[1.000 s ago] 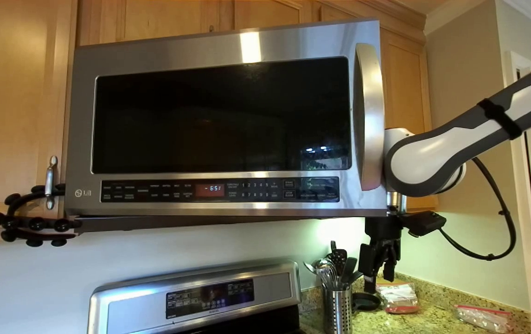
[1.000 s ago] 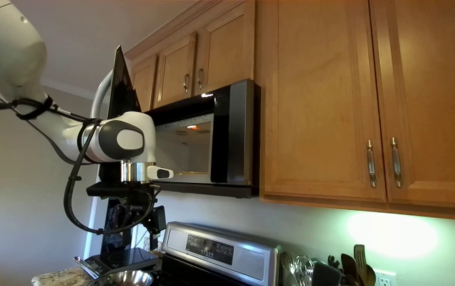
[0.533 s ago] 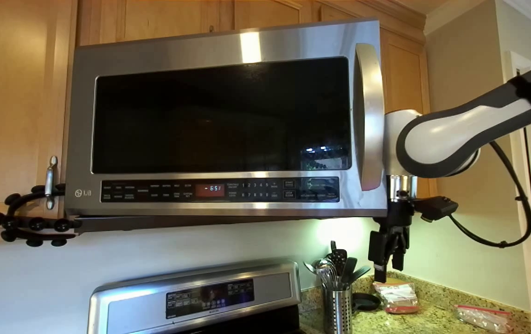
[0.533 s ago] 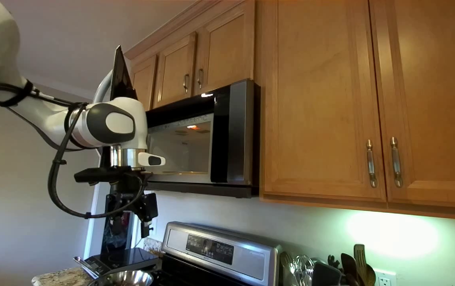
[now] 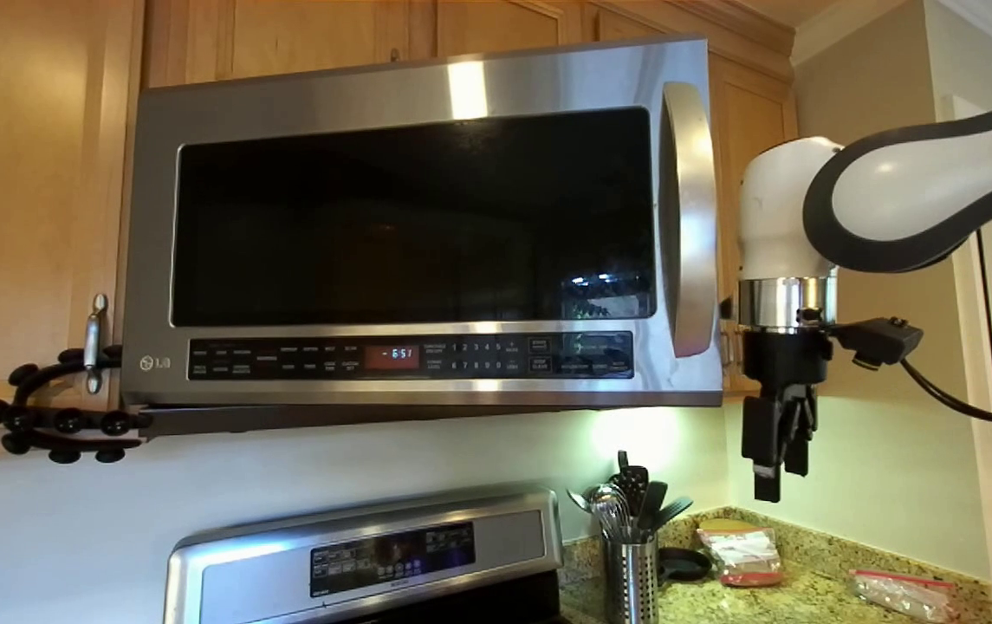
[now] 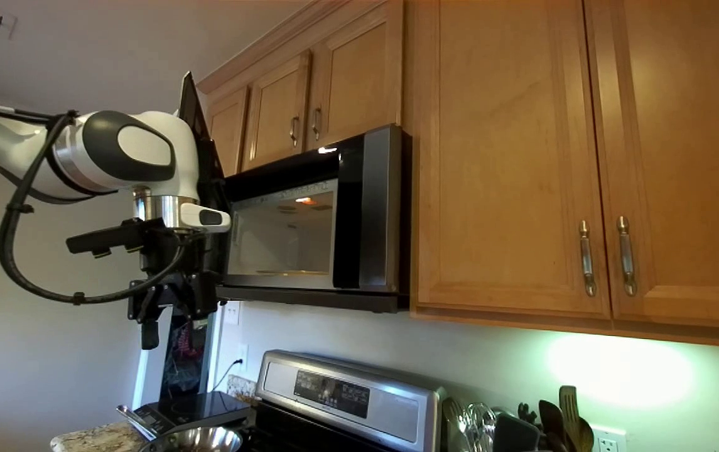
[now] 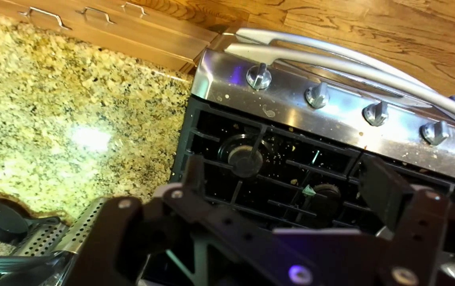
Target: Close the microwave door
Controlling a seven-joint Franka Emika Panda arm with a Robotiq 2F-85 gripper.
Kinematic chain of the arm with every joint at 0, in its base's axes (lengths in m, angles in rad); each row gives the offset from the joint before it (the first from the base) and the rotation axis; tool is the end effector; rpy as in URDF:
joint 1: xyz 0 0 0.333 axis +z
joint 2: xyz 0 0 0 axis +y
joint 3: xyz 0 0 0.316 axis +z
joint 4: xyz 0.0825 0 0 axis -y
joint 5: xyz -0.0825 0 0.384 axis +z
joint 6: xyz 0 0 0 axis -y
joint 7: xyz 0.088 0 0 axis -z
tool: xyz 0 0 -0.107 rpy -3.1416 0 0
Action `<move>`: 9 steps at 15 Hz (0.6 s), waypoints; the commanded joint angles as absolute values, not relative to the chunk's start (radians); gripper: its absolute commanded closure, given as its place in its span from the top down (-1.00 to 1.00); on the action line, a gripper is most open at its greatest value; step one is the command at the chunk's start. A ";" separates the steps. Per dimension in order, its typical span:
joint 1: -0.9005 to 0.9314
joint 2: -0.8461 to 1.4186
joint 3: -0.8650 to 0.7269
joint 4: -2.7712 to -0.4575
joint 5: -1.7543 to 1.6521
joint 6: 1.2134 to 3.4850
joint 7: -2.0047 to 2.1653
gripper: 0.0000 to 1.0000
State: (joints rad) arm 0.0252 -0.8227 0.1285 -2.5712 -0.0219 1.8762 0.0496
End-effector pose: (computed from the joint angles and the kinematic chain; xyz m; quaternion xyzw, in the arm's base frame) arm 0.3149 0.0522 0.5248 0.9958 0.0371 0.0660 0.0524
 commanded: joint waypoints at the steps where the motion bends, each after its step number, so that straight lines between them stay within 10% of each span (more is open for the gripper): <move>1: 0.048 -0.910 0.138 -2.598 -0.033 1.799 0.075 1.00; 9: 0.119 -1.003 0.190 -2.574 0.018 1.794 0.097 1.00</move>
State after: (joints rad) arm 0.0922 -0.9478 0.1763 -2.5717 -0.0011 1.8128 0.0581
